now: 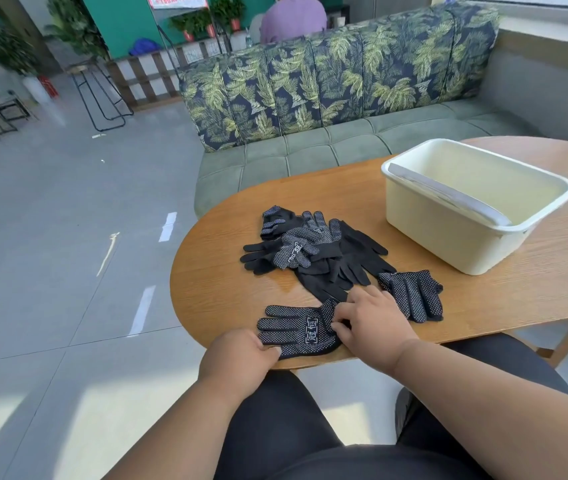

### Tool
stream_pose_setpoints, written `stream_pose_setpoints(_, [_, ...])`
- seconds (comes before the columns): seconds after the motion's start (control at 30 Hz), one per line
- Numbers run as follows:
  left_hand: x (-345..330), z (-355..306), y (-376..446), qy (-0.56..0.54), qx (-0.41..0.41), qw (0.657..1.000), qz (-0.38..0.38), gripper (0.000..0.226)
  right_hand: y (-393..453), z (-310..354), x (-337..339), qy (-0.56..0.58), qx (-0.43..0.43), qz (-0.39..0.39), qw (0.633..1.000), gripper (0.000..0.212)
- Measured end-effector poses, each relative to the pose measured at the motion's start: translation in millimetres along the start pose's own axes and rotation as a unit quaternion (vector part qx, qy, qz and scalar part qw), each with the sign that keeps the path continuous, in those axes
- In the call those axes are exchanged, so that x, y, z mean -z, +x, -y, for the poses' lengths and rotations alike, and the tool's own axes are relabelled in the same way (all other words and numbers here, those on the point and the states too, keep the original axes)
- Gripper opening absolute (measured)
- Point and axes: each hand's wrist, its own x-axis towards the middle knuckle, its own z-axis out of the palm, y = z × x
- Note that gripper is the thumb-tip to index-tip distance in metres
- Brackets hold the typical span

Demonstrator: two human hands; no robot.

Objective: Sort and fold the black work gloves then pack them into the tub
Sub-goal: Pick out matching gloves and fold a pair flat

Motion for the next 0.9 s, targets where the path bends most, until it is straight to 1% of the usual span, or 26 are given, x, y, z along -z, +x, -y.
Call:
stream_pose_setpoints(0.13, [-5.3, -6.8, -0.1, 0.003, -0.014, 1.0, 0.004, 0.023, -1.0, 1.5, -0.5, -0.002, 0.001, -0.003, 1.0, 0.026])
stream_pose_setpoints(0.3, [-5.5, -10.5, 3.6, -0.009, -0.007, 0.999, 0.043, 0.021, -2.8, 1.3, -1.0, 0.004, 0.0, -0.009, 1.0, 0.025])
stream_pose_setpoints(0.4, [-3.4, -10.0, 4.6, -0.087, 0.019, 0.995, 0.051, 0.015, -3.0, 2.0, -0.3, -0.007, -0.002, -0.003, 1.0, 0.027])
stream_pose_setpoints(0.5, [-3.7, -7.1, 9.5, -0.213, 0.053, 0.972, 0.089, 0.005, -4.0, 5.8, 1.7, -0.016, -0.015, -0.001, 1.0, 0.04])
stream_pose_setpoints(0.57, [-3.8, -3.9, 13.0, -0.28, 0.074, 0.948, 0.13, 0.013, -4.0, 11.3, 3.2, -0.024, -0.024, 0.002, 0.999, 0.053])
stream_pose_setpoints(0.67, [-5.2, 1.5, 18.8, -0.33, 0.099, 0.924, 0.168, 0.022, -2.9, 17.8, 3.5, -0.053, -0.024, 0.022, 0.998, 0.068])
stream_pose_setpoints(0.73, [-5.7, 4.8, 22.6, -0.364, 0.113, 0.905, 0.189, 0.023, -2.2, 19.1, 3.2, -0.065, -0.024, 0.028, 0.997, 0.071])
stream_pose_setpoints(0.8, [-3.7, 6.1, 24.8, -0.384, 0.111, 0.891, 0.218, 0.023, -1.5, 18.7, 3.0, -0.061, -0.026, 0.024, 0.998, 0.071])
stream_pose_setpoints(0.83, [-2.3, 5.8, 25.4, -0.382, 0.101, 0.888, 0.235, 0.025, -1.3, 18.2, 2.7, -0.058, -0.026, 0.022, 0.998, 0.071])
stream_pose_setpoints(0.9, [-0.3, 5.5, 27.8, -0.355, 0.071, 0.896, 0.255, 0.037, -1.9, 17.5, 1.8, -0.057, -0.025, 0.02, 0.998, 0.07])
